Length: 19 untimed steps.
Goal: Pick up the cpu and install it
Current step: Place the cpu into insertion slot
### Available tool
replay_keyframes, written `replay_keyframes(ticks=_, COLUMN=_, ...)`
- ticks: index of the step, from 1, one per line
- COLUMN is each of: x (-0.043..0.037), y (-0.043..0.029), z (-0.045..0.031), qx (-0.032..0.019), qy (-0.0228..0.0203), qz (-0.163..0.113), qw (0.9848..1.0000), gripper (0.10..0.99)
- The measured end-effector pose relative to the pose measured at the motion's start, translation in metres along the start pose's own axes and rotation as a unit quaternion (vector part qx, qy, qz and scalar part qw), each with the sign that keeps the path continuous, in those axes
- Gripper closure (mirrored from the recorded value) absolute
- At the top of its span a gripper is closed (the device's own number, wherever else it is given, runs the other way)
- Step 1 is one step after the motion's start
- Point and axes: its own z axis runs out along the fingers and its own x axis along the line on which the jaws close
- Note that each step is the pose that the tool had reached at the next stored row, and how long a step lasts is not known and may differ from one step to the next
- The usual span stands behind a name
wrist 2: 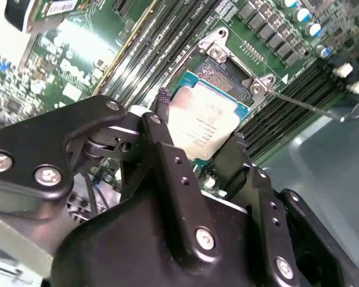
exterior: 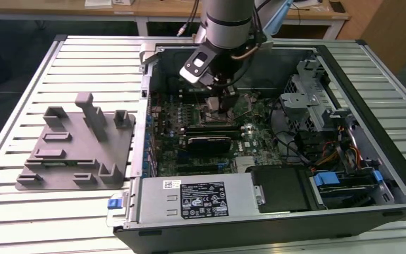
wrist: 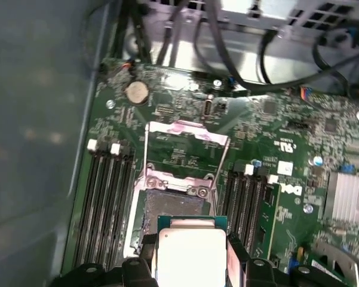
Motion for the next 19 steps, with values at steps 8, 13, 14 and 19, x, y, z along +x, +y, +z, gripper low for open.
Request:
replay_keyframes(ticks=8, x=-0.0001, y=-0.0002, z=0.0038, qx=-0.0012, qy=-0.0034, qz=0.069, qw=0.9976, gripper=0.545)
replay_keyframes(ticks=13, x=0.0002, y=0.0001, z=0.0097, qx=-0.0013, qy=-0.0047, qz=0.078, qw=0.9969, gripper=0.545)
replay_keyframes(ticks=14, x=0.0005, y=0.0002, z=0.0115, qx=-0.0013, qy=-0.0047, qz=0.078, qw=0.9969, gripper=0.545)
replay_keyframes(ticks=19, x=0.0032, y=0.0010, z=0.0182, qx=-0.0012, qy=-0.0048, qz=0.075, qw=0.9972, gripper=0.545)
